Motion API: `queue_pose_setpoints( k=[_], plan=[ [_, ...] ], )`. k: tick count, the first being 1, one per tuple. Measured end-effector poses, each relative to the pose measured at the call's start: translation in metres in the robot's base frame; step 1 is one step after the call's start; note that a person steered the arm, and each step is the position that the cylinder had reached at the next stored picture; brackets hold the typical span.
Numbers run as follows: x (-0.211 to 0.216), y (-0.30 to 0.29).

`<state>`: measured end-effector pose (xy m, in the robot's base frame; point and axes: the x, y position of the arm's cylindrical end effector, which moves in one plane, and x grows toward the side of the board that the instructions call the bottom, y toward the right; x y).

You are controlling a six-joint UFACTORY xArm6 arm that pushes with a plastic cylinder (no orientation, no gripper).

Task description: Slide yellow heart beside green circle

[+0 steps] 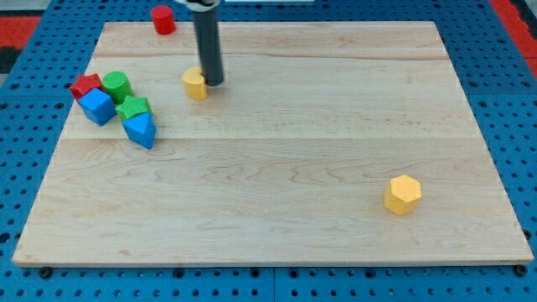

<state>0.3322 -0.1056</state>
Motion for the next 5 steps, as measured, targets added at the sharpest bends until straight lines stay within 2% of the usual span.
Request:
queue_pose_setpoints(
  k=[1,2,3,4,5],
  plan=[
    [0.001,-0.046],
    [0.013,-0.061],
    [0.068,-0.031],
    [0.086,0.028],
    [0.079,0.106]
  ],
)
